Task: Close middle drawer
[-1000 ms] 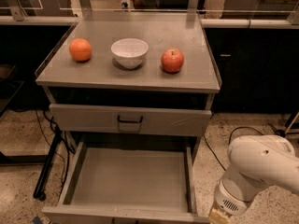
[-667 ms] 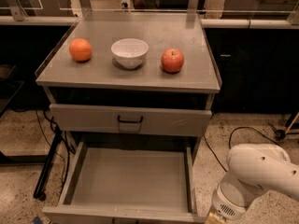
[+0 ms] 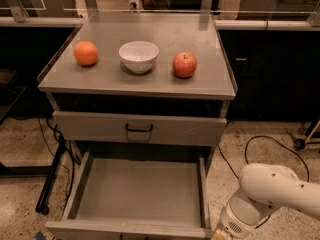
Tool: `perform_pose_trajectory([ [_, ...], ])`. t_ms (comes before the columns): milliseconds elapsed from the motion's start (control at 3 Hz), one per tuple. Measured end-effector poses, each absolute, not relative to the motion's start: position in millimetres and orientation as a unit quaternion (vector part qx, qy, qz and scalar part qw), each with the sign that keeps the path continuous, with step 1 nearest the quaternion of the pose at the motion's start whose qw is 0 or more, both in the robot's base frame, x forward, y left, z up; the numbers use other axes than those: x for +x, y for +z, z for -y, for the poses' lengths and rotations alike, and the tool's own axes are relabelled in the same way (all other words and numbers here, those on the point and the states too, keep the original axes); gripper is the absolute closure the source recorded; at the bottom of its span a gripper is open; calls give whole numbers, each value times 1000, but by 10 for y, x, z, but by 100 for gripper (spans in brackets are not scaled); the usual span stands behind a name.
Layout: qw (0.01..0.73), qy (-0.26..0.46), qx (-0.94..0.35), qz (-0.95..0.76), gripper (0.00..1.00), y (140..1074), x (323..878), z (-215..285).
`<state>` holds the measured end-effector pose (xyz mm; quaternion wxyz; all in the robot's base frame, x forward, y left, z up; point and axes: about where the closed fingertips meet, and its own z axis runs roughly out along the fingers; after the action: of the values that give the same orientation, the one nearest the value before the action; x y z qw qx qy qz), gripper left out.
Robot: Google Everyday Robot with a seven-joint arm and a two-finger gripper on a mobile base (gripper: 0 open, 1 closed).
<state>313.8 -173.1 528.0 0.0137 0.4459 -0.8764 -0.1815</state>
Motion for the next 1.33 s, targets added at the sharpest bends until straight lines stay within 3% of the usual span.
perform_pose_trajectory([
  [667, 57, -207, 434, 875, 100, 4815, 2782, 1625],
  [1333, 55, -222, 426, 875, 100, 4676, 2740, 1551],
])
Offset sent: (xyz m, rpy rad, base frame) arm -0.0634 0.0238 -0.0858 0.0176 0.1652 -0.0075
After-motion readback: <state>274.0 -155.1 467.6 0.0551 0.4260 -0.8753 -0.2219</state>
